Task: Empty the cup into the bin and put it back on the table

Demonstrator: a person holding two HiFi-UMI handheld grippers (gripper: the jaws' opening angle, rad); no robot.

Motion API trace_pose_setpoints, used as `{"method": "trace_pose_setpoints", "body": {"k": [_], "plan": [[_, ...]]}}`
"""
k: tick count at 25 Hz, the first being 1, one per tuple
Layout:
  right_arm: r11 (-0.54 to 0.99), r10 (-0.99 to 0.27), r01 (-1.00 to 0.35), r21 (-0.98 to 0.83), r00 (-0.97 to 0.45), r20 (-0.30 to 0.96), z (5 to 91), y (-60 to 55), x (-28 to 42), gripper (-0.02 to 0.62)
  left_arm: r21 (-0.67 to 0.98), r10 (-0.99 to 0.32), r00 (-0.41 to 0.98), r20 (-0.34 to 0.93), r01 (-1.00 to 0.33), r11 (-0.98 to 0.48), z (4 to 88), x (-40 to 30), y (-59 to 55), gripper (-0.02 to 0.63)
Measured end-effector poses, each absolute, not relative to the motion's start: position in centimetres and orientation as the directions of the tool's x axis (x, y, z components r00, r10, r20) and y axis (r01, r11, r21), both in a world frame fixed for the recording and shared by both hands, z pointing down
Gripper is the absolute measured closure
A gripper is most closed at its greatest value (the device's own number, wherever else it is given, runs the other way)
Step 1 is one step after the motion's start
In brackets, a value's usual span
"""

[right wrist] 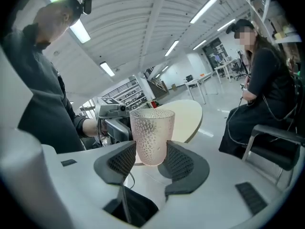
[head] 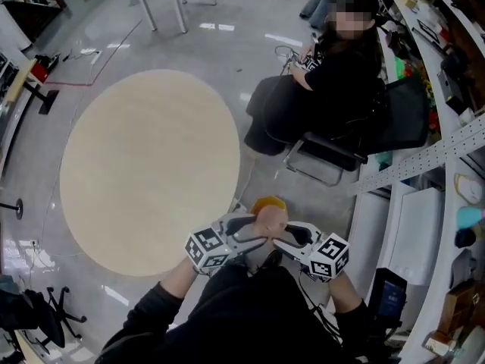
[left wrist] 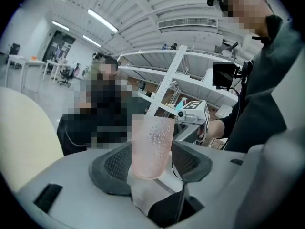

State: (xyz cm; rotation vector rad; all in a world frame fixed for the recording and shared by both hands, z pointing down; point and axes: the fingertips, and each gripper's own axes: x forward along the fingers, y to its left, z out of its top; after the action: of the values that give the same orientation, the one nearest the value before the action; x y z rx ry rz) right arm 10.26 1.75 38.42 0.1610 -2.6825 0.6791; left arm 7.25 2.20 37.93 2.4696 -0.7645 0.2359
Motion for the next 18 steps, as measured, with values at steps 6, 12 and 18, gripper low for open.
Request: {"method": "trace_pose_setpoints", "body": {"k": [6, 12, 18], "plan": [[0.932, 0.049, -0.078, -0.353, -0.941, 0.335, 36.0, 2.8, 6.8, 0.390, 0.288, -0.628, 0.722, 0.289, -0.692, -0.662, 35.1, 3.7, 3.6, 0.351], [0.962, 0.181, 0.099, -0.256, -0.929, 0.322, 34.2, 2.8, 4.1, 0.390, 0.176, -0.763, 0.579, 0.287, -0.815, -0.552, 33.3, 1.6, 4.1, 0.351], [0.938, 0.336, 0.285, -0.199, -0.888, 0.314, 33.5, 5.5, 0.3, 0.390, 0.082, -0.859, 0.406, 0.312, -0.912, -0.401, 32.3, -1.8, 7.2, 0.351]]}}
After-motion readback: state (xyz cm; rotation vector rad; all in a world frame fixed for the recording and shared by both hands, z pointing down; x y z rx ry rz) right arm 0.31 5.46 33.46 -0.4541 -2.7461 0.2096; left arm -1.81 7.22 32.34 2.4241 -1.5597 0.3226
